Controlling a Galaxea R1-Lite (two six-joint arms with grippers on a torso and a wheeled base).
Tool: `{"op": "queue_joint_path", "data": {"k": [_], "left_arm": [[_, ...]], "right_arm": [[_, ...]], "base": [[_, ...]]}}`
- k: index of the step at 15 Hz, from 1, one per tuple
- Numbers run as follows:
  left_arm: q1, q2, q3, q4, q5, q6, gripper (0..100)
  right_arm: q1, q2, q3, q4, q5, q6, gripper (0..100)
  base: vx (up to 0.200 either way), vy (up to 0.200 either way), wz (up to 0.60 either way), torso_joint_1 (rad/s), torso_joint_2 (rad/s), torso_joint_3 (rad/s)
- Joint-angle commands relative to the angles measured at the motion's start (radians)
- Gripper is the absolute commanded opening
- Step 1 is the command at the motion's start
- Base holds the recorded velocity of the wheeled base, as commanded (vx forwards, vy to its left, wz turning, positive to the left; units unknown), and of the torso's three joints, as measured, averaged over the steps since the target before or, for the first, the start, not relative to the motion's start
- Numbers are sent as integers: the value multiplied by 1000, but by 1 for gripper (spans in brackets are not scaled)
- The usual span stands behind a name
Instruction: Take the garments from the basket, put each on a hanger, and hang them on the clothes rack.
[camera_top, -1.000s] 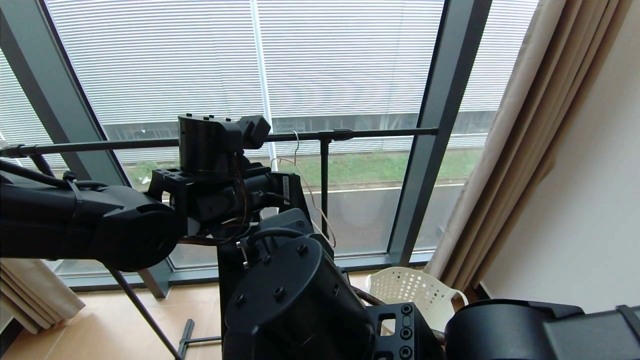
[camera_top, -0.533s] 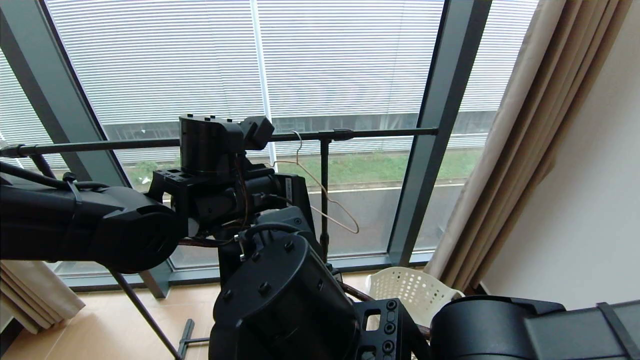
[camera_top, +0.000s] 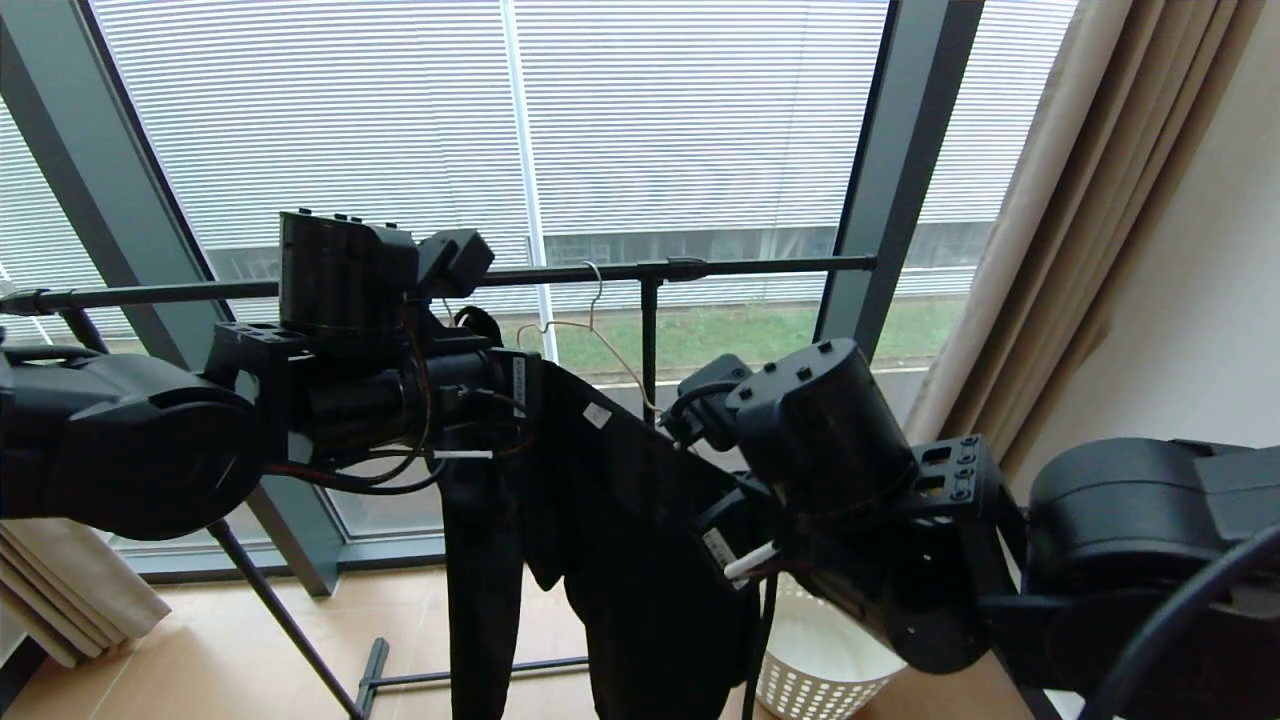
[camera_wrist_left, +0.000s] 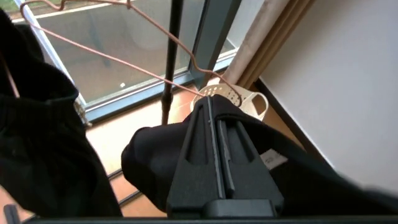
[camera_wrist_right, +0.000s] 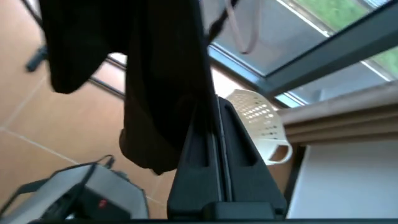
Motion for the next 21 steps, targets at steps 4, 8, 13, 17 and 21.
{"op": "queue_joint_path", "data": {"k": [4,8,13,17,21], "left_arm": [[-2,-130,79,149,0,115,0],[-118,-180,203,178,-3,124,0],[-260,-204,258,180,0,20,0],[-302,-203,251,177,0,-42,0],[-295,-204,248,178,6,-85,0]], "right_arm": [[-109,170,-177,-104,-5,-4,0],[-114,346,-386,-193,-5,-5,0],[-85,484,-594,-208,-2,26,0],[-53,512,-614,-210,-2,58,0],[-59,493,-602,-205,2,98,0]], "base": [[0,0,0,0,0,0],[0,0,0,0,0,0],[0,0,0,0,0,0],[0,0,0,0,0,0],[0,0,0,0,0,0]]}}
